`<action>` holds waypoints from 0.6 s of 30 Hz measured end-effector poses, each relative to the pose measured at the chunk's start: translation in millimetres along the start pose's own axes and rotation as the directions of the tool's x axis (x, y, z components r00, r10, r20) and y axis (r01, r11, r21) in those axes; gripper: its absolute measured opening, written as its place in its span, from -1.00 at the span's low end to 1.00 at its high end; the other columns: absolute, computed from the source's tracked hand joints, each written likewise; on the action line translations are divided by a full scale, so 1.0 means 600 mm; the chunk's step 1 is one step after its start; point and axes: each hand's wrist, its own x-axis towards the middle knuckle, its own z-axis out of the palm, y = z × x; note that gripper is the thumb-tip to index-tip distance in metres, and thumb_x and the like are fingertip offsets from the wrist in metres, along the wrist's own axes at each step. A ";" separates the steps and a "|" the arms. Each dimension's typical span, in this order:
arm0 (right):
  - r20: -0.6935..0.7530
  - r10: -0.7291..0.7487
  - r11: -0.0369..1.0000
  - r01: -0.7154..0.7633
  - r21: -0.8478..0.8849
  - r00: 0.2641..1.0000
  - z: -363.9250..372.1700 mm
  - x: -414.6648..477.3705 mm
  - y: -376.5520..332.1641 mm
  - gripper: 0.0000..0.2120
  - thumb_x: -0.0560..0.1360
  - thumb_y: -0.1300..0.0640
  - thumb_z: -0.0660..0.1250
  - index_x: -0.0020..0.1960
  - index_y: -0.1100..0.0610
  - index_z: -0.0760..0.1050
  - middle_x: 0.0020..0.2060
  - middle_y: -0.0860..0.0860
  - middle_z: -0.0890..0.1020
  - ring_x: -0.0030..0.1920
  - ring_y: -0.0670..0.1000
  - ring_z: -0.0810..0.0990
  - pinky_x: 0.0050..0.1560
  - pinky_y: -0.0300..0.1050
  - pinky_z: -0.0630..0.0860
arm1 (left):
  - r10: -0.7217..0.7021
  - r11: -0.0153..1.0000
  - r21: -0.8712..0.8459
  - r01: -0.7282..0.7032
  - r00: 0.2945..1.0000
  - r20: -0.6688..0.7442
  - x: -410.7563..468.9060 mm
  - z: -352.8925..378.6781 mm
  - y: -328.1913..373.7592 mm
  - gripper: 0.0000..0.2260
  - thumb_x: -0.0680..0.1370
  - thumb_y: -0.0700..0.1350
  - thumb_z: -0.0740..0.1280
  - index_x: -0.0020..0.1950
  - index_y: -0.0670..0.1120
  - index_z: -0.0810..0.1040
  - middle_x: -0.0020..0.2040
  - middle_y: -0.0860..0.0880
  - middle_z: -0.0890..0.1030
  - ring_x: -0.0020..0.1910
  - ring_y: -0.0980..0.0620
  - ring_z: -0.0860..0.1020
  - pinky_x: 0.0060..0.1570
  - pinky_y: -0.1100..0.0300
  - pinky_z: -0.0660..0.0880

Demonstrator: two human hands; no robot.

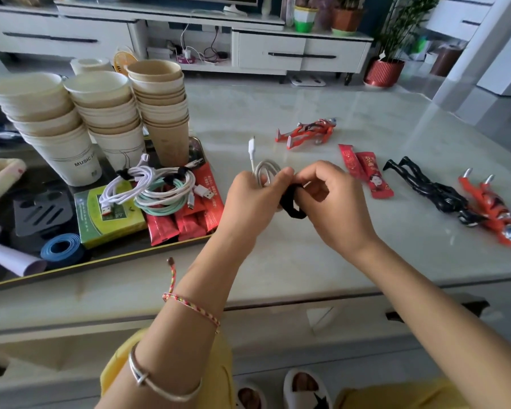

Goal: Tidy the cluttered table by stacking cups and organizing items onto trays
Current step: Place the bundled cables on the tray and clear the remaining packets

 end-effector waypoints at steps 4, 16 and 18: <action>0.013 0.110 0.983 -0.111 0.145 0.994 -0.012 0.005 0.005 -0.75 0.41 0.40 0.33 -0.25 0.06 0.51 -0.35 -0.05 0.60 -0.37 -0.12 0.55 -0.28 -0.22 0.52 | -0.057 0.997 -0.054 0.056 0.998 -0.026 0.001 -0.003 0.000 -0.64 0.52 -0.15 0.34 -0.45 -0.12 0.34 -0.34 -0.15 0.47 -0.36 -0.03 0.40 -0.28 0.18 0.31; 0.103 0.585 0.542 -0.482 0.689 0.805 -0.042 0.033 0.014 -0.78 0.62 0.17 0.10 -0.17 0.15 0.40 -0.53 0.01 0.59 -0.61 -0.10 0.38 -0.58 -0.36 0.26 | -0.144 0.960 -0.254 0.120 0.987 -0.077 0.013 -0.018 -0.001 -0.74 0.52 -0.18 0.33 -0.38 -0.12 0.48 -0.55 0.10 0.55 -0.51 0.20 0.50 -0.23 0.26 0.42; 0.151 0.674 0.413 -0.538 0.735 0.723 -0.039 0.032 0.018 -0.71 0.64 0.14 0.04 -0.18 0.18 0.41 -0.58 0.02 0.55 -0.65 -0.11 0.34 -0.62 -0.38 0.21 | -0.130 0.966 -0.232 0.115 0.990 -0.053 0.010 -0.016 -0.002 -0.74 0.52 -0.18 0.33 -0.38 -0.13 0.50 -0.55 0.10 0.55 -0.54 0.22 0.49 -0.25 0.27 0.41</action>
